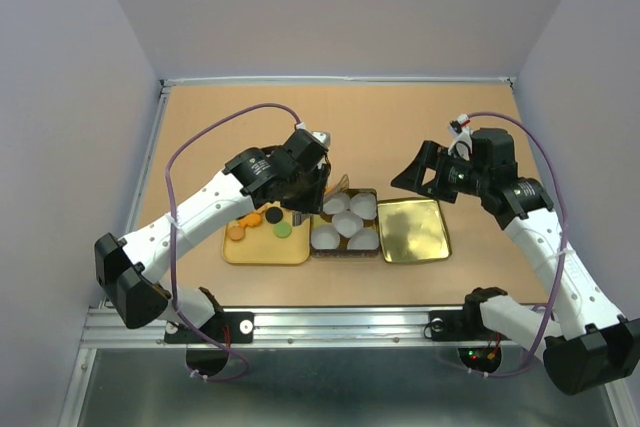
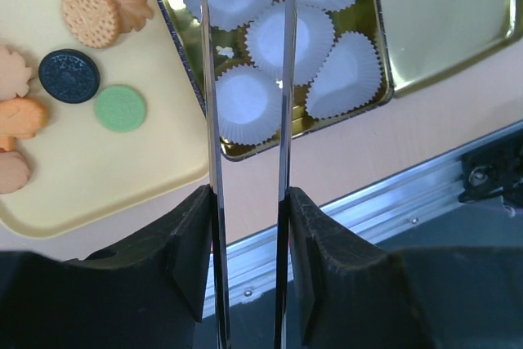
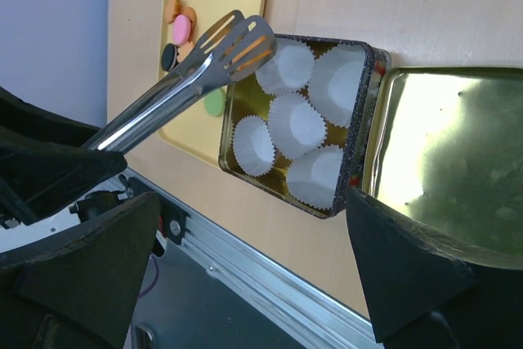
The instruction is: Pack the cookies
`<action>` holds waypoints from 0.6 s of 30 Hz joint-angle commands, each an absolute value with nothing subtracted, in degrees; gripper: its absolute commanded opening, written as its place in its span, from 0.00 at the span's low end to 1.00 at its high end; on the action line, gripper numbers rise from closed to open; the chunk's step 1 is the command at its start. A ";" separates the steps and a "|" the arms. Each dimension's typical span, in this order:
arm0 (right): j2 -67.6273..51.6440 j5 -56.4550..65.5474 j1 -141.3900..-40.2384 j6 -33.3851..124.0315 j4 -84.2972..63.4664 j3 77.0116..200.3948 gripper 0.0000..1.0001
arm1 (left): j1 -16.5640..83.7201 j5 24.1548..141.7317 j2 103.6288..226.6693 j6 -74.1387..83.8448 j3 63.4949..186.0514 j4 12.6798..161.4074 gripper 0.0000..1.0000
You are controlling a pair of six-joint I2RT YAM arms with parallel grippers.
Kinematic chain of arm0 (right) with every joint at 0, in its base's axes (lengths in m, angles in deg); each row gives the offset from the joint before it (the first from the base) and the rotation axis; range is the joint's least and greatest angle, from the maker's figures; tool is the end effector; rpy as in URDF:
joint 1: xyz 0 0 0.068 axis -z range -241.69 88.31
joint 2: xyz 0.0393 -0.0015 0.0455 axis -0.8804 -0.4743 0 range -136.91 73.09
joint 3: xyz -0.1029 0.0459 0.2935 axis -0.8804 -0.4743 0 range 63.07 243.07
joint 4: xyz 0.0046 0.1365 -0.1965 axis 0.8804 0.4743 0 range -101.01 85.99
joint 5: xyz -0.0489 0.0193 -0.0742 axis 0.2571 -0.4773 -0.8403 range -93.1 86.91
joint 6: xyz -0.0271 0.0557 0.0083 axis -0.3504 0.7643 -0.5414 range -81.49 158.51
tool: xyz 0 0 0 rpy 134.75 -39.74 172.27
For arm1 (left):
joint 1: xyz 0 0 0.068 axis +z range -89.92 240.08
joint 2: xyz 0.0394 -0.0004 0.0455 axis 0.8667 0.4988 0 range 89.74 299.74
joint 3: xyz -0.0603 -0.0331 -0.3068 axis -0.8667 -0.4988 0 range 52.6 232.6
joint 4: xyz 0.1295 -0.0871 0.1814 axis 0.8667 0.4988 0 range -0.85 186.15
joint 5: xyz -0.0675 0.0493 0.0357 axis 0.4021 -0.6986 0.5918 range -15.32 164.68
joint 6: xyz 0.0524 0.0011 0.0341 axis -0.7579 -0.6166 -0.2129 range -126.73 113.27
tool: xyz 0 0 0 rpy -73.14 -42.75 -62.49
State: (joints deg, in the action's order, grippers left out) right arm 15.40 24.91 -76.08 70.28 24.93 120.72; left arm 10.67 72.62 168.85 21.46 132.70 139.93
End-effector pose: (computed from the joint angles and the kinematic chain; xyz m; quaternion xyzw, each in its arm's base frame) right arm 0.1602 0.0641 0.3645 0.0219 0.8711 0.3711 0.3208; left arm 0.1709 -0.1968 0.3857 0.1668 0.9240 -0.2022 0.2784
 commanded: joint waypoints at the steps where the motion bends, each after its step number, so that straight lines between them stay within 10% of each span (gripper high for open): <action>1: 16.93 24.42 -76.54 70.76 25.11 119.84 1.00 | 10.51 68.10 168.49 21.05 131.44 137.84 0.34; 18: 17.63 23.80 -76.54 70.33 27.40 120.55 1.00 | 10.42 70.02 166.21 21.05 124.41 133.62 0.47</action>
State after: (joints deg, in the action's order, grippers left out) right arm 16.18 24.30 -76.08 70.45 27.16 120.30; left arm 10.67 70.15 168.94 20.85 125.90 135.41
